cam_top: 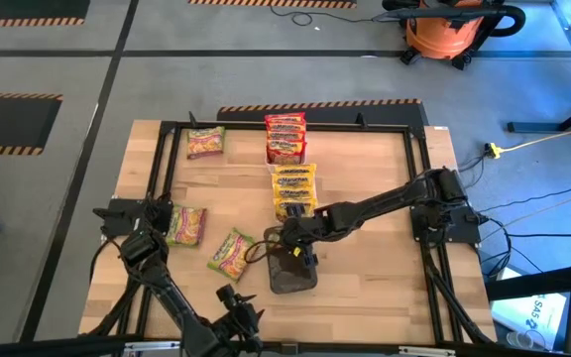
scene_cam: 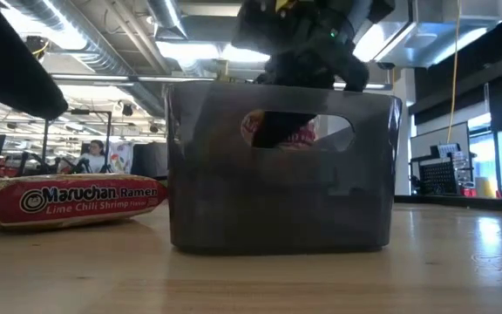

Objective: Sort Maruchan noodles
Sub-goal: Put the green noodle pack into the black bin

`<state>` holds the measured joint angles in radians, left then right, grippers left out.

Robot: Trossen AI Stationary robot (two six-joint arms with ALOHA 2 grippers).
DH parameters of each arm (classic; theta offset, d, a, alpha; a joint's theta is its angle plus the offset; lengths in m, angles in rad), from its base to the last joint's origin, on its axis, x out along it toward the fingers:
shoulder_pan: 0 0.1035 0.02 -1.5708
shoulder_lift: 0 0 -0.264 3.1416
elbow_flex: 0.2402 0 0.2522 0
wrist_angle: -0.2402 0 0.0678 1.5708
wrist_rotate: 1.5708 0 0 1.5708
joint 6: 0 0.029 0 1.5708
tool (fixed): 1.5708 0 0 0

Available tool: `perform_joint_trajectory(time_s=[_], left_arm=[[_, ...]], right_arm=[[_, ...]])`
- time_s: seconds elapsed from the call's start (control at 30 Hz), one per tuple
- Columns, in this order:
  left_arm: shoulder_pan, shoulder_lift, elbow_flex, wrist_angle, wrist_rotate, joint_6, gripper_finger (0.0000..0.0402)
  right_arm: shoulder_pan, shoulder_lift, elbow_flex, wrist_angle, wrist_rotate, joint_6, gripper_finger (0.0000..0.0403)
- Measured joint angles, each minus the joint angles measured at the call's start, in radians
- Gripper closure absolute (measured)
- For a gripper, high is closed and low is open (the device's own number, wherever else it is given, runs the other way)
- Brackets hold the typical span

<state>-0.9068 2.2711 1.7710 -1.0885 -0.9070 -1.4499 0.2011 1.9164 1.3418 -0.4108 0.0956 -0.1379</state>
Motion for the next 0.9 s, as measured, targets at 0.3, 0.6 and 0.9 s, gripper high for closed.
perform_joint_trajectory(time_s=[0.3,0.6,0.9], left_arm=[[0.004,0.000,0.000,0.041,0.037,0.020,0.0195],[0.004,0.000,0.000,0.105,0.038,0.020,0.0195],[0.008,0.000,0.000,0.118,0.038,0.020,0.0195]], right_arm=[[0.000,0.001,0.000,-0.079,0.035,0.088,0.0212],[0.001,0.000,0.000,-0.096,0.037,0.165,0.0123],[0.001,-0.016,0.069,-0.178,0.048,0.199,0.0121]])
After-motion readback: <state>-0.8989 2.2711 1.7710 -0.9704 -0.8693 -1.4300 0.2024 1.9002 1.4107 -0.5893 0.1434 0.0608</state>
